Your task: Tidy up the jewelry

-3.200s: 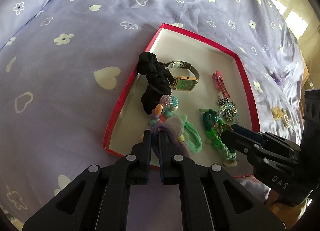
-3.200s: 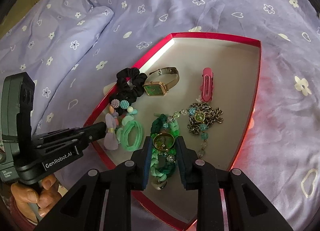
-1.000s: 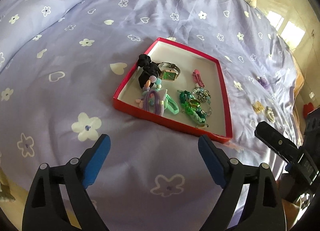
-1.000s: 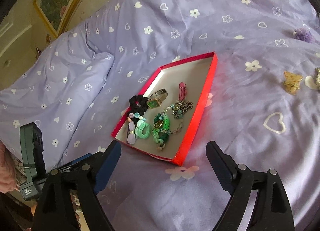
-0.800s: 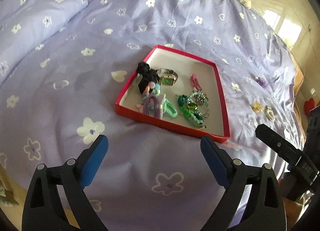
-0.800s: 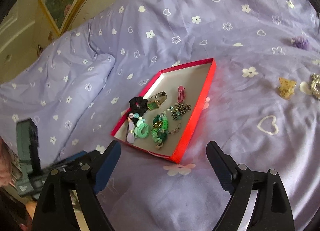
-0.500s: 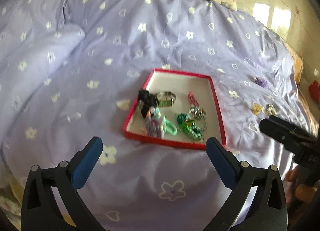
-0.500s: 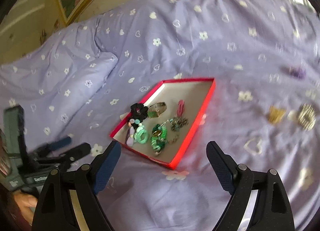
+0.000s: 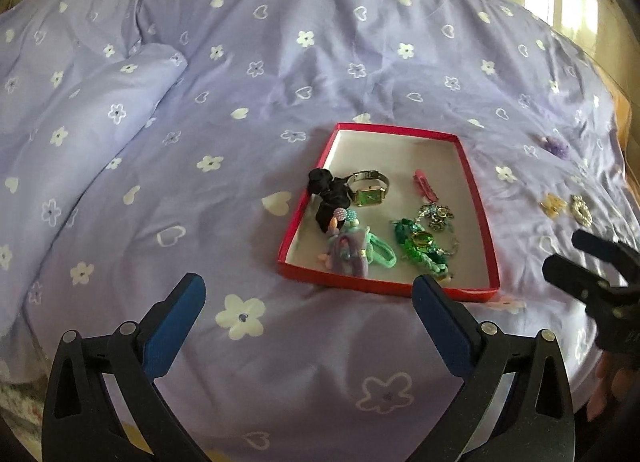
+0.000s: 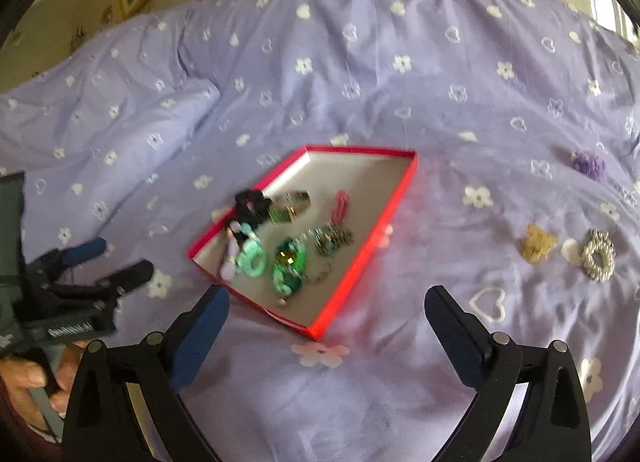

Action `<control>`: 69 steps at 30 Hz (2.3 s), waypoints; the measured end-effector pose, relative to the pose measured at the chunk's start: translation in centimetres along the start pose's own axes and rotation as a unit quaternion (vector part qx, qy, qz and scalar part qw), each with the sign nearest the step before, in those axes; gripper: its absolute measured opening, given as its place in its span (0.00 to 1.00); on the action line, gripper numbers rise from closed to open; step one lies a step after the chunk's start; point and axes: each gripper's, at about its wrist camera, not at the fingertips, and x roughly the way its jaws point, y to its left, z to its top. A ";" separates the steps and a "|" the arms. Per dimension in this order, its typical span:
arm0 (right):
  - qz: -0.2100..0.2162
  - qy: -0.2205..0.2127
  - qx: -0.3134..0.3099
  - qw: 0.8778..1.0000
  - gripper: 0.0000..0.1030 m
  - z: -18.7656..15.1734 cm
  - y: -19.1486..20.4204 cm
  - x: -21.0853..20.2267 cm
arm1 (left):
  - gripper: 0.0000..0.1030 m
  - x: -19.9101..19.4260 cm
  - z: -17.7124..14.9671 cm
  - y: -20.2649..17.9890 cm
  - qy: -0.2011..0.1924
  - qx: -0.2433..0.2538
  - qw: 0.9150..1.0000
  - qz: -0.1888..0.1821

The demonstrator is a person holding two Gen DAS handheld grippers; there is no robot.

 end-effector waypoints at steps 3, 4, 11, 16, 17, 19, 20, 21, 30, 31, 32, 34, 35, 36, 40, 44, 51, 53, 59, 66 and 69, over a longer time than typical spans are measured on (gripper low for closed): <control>-0.002 -0.001 -0.001 1.000 0.97 -0.5 -0.4 0.2 | 1.00 0.3 -0.6 -0.5 -0.003 -0.005 1.000 0.007; -0.004 -0.002 -0.001 1.000 0.97 -0.6 -0.5 0.2 | 1.00 0.3 -0.6 -0.7 -0.004 -0.005 1.000 0.004; -0.004 -0.024 0.007 1.000 0.97 -1.2 -1.1 -0.6 | 1.00 -1.0 -1.1 -2.5 -0.030 0.014 0.999 0.005; -0.008 -0.053 0.003 0.999 0.97 -1.4 -1.1 -1.9 | 1.00 -1.7 -1.7 -2.6 -0.037 0.010 0.999 0.007; -0.011 -0.059 0.001 0.998 0.97 -1.5 -1.0 -2.1 | 1.00 -1.8 -1.8 -2.6 -0.037 0.009 0.999 0.007; -0.017 -0.067 -0.004 0.998 0.97 -1.7 -0.9 -2.4 | 1.00 -1.9 -2.0 -2.5 -0.040 0.005 0.999 0.009; -0.018 -0.069 -0.006 0.997 0.97 -1.8 -0.9 -2.5 | 1.00 -2.0 -2.1 -2.5 -0.041 0.003 0.999 0.008; -0.017 -0.069 -0.006 0.997 0.97 -2.0 -0.9 -2.5 | 1.00 -2.0 -2.2 -2.5 -0.042 0.000 0.999 0.008; -0.013 -0.063 0.002 0.998 0.97 -2.9 -1.3 -2.5 | 1.00 -2.3 -2.6 -2.8 -0.041 -0.002 0.999 0.003; -0.014 -0.063 0.002 0.998 0.97 -2.9 -1.3 -2.5 | 1.00 -2.4 -2.7 -2.9 -0.041 0.000 0.999 0.004; -0.014 -0.063 0.002 0.998 0.97 -2.9 -1.3 -2.6 | 1.00 -2.4 -2.7 -2.9 -0.041 0.000 0.999 0.003; -0.013 -0.064 0.003 0.998 0.97 -2.9 -1.3 -2.5 | 1.00 -2.5 -2.7 -3.0 -0.042 0.000 0.999 0.000; -0.013 -0.063 0.003 0.998 0.97 -2.9 -1.3 -2.5 | 1.00 -2.5 -2.7 -3.0 -0.042 0.000 0.999 0.000; -0.013 -0.064 0.003 0.998 0.97 -2.9 -1.3 -2.6 | 1.00 -2.5 -2.7 -3.0 -0.042 0.001 0.999 0.000; -0.012 -0.064 0.004 0.998 0.97 -3.0 -1.3 -2.6 | 1.00 -2.6 -2.8 -3.0 -0.042 -0.001 0.999 -0.001; -0.013 -0.064 0.003 0.998 0.97 -3.0 -1.1 -2.7 | 1.00 -2.6 -2.8 -3.1 -0.042 -0.002 0.999 -0.002; -0.013 -0.062 0.004 0.998 0.97 -3.0 -0.9 -2.8 | 1.00 -2.6 -2.9 -3.0 -0.040 -0.004 0.999 -0.002; -0.012 -0.061 0.004 0.998 0.97 -3.0 -0.9 -2.7 | 1.00 -2.4 -3.0 -2.9 -0.039 -0.004 0.999 -0.002; -0.011 -0.059 0.003 0.998 0.97 -3.0 -0.9 -2.7 | 1.00 -2.2 -3.0 -2.8 -0.036 -0.005 0.999 -0.004; -0.010 -0.059 0.003 0.998 0.97 -3.0 -0.9 -2.7 | 1.00 -2.2 -3.0 -2.8 -0.035 -0.005 0.999 -0.003; -0.011 -0.059 0.003 0.998 0.97 -3.1 -0.8 -2.8 | 1.00 -2.1 -2.9 -2.7 -0.035 -0.004 0.999 -0.004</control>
